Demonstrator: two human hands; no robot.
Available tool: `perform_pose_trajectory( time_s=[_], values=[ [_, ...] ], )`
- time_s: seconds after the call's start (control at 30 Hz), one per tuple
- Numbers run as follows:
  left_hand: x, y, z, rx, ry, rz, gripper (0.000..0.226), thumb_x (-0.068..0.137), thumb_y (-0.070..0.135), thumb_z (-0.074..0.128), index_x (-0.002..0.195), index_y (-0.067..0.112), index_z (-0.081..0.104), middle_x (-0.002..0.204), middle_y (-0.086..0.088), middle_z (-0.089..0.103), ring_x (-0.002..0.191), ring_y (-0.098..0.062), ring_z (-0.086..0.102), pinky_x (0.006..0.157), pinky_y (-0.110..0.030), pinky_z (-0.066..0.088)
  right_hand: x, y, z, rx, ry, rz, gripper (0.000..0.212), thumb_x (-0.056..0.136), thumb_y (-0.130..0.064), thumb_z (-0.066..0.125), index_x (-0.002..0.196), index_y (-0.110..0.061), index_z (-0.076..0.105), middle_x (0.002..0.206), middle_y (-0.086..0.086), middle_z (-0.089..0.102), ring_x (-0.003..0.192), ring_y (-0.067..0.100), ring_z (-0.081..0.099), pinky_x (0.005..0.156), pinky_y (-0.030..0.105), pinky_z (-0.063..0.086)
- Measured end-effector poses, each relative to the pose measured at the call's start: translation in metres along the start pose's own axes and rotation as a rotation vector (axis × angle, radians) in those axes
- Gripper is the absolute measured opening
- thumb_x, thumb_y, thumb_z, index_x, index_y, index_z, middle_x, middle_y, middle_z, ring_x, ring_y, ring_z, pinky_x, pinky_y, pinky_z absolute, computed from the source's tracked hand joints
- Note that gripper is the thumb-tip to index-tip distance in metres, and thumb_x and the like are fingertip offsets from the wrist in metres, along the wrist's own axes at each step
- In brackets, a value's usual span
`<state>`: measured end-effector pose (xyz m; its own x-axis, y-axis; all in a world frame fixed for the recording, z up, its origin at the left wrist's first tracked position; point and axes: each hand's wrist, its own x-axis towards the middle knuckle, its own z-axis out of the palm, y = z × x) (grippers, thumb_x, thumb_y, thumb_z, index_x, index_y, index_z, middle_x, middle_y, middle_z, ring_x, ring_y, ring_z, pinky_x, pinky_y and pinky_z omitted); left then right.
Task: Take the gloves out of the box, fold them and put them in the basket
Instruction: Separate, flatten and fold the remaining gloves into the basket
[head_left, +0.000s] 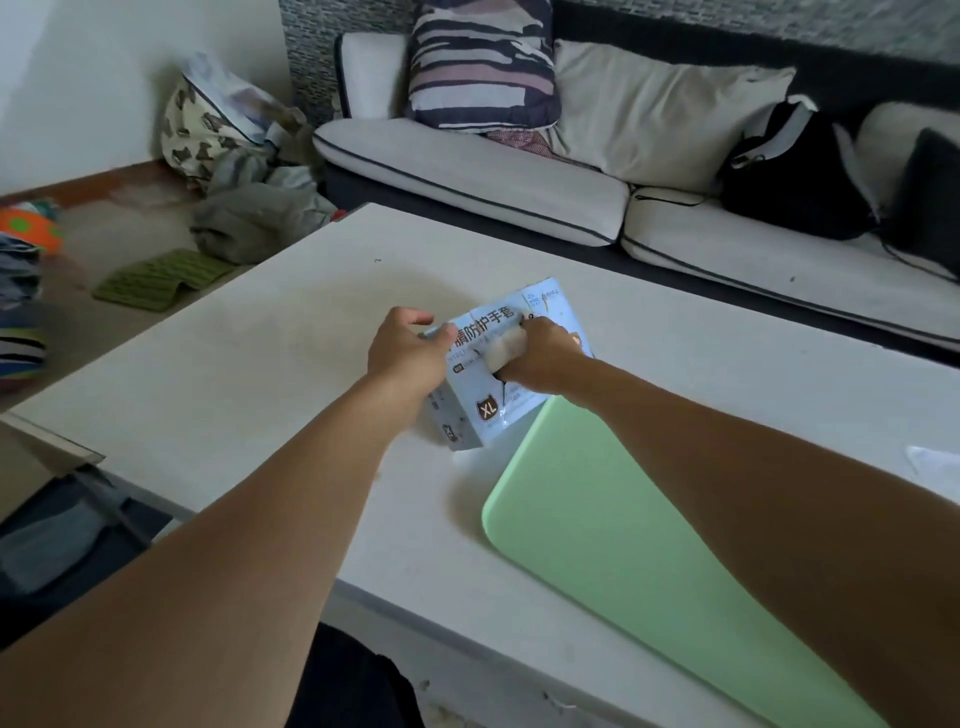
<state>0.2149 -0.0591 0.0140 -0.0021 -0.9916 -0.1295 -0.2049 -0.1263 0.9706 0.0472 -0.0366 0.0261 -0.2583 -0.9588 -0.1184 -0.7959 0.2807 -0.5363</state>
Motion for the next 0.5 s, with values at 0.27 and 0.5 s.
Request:
perform_pose_trajectory(
  time_s=[0.27, 0.5],
  values=[
    [-0.001, 0.013, 0.005, -0.204, -0.137, -0.209, 0.017, 0.1, 0.034, 0.064, 0.097, 0.019, 0.057, 0.107, -0.009, 0.07, 0.098, -0.029, 0.067, 0.096, -0.049, 0.055, -0.026, 0.025, -0.008, 0.5, 0.172, -0.114, 0.031, 0.069, -0.012, 0.087, 0.095, -0.016, 0.071, 0.09, 0.003, 0.074, 0.082, 0.015, 0.066, 0.073, 0.029, 0.054],
    [-0.003, 0.017, 0.001, -0.29, -0.173, -0.384, 0.029, 0.099, 0.037, 0.064, 0.086, 0.011, 0.06, 0.081, -0.01, 0.064, 0.075, -0.026, 0.06, 0.064, -0.045, 0.052, -0.053, 0.022, -0.038, 1.196, 0.338, -0.309, 0.021, 0.073, -0.011, 0.077, 0.087, -0.002, 0.063, 0.081, 0.003, 0.066, 0.073, 0.009, 0.063, 0.071, 0.035, 0.06]
  ],
)
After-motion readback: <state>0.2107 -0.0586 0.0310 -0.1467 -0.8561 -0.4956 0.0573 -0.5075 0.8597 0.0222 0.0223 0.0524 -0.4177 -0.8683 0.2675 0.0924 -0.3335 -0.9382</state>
